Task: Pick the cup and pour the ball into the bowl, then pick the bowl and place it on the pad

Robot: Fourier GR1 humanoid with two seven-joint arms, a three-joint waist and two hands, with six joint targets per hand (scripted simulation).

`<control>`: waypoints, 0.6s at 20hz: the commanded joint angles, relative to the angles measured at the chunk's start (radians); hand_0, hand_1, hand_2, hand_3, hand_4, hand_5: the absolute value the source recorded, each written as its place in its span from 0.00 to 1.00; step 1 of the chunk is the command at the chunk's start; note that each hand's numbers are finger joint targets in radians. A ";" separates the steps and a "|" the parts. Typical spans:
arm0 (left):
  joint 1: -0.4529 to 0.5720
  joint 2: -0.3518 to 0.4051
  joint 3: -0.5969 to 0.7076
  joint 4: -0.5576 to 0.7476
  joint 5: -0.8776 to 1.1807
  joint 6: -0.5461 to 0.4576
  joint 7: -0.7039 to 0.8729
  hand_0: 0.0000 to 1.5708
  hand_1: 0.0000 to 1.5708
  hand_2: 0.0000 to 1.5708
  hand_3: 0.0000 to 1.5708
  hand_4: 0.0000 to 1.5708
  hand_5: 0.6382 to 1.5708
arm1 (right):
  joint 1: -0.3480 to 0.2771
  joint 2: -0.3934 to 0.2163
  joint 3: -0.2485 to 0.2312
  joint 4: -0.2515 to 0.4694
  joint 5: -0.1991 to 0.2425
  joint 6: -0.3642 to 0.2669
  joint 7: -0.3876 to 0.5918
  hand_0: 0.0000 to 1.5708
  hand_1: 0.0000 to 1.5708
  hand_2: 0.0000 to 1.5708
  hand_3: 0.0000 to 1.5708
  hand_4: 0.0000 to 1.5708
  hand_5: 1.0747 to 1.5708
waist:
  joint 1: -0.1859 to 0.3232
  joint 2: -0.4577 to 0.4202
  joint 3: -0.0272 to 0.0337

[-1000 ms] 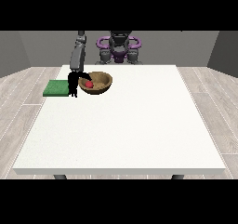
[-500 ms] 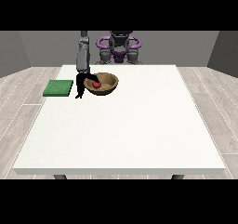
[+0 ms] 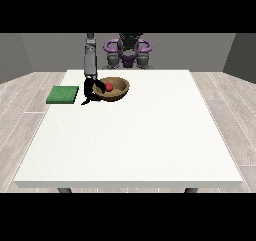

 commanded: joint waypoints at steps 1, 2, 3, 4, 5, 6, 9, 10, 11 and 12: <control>0.012 0.007 0.009 0.039 0.003 -0.018 -0.015 0.00 0.00 0.00 0.00 0.00 0.97 | 0.025 -0.008 0.055 0.057 0.081 -0.075 0.144 1.00 1.00 1.00 1.00 0.75 0.75 | -0.001 0.015 0.0304; 0.002 0.021 0.017 0.066 0.018 -0.032 0.011 0.00 0.00 0.00 0.00 0.00 0.97 | 0.011 -0.044 0.056 0.049 0.106 -0.103 0.180 1.00 1.00 1.00 1.00 0.74 0.77 | -0.008 0.005 0.0303; 0.036 0.011 0.013 0.065 -0.005 -0.009 -0.011 0.00 0.00 0.00 0.00 0.00 0.98 | 0.048 -0.035 0.084 0.037 0.132 -0.110 0.186 1.00 1.00 1.00 1.00 0.75 0.78 | -0.027 -0.040 0.0306; 0.072 0.005 0.019 0.105 -0.023 -0.021 -0.063 0.00 0.00 0.00 0.00 0.00 0.97 | 0.027 -0.060 0.113 -0.010 0.156 -0.111 0.270 1.00 1.00 1.00 1.00 0.74 0.80 | -0.051 -0.045 0.0286; 0.076 0.009 0.024 0.140 -0.020 -0.020 -0.050 0.00 0.00 0.00 0.00 0.00 0.97 | 0.013 -0.058 0.140 -0.039 0.163 -0.097 0.361 1.00 1.00 1.00 1.00 0.77 0.81 | -0.077 -0.104 0.0287; 0.088 0.049 0.043 0.186 -0.023 -0.053 -0.072 0.00 0.00 0.00 0.00 0.00 0.98 | -0.032 -0.092 0.132 -0.081 0.148 -0.071 0.415 1.00 1.00 1.00 1.00 0.78 0.80 | -0.101 -0.083 0.0287; 0.168 0.054 0.065 0.262 -0.041 -0.066 -0.135 0.00 0.00 0.00 0.00 0.00 0.97 | -0.063 -0.128 0.194 -0.156 0.193 -0.043 0.582 1.00 1.00 1.00 1.00 0.80 0.78 | -0.156 -0.156 0.0281; 0.151 0.085 0.072 0.279 -0.031 -0.075 -0.104 0.00 0.00 0.00 0.00 0.00 0.97 | -0.094 -0.139 0.185 -0.159 0.187 -0.037 0.623 1.00 1.00 1.00 1.00 0.80 0.80 | -0.164 -0.168 0.0299; 0.160 0.118 0.085 0.293 -0.033 -0.104 -0.133 0.00 0.00 0.00 0.00 0.00 0.97 | -0.121 -0.178 0.171 -0.176 0.184 -0.016 0.623 1.00 1.00 1.00 1.00 0.80 0.80 | -0.171 -0.134 0.0303; 0.180 0.084 0.082 0.291 -0.034 -0.097 -0.171 0.00 0.00 0.00 0.00 0.00 0.97 | -0.135 -0.141 0.178 -0.172 0.196 -0.060 0.666 1.00 1.00 1.00 1.00 0.80 0.81 | -0.162 -0.130 0.0310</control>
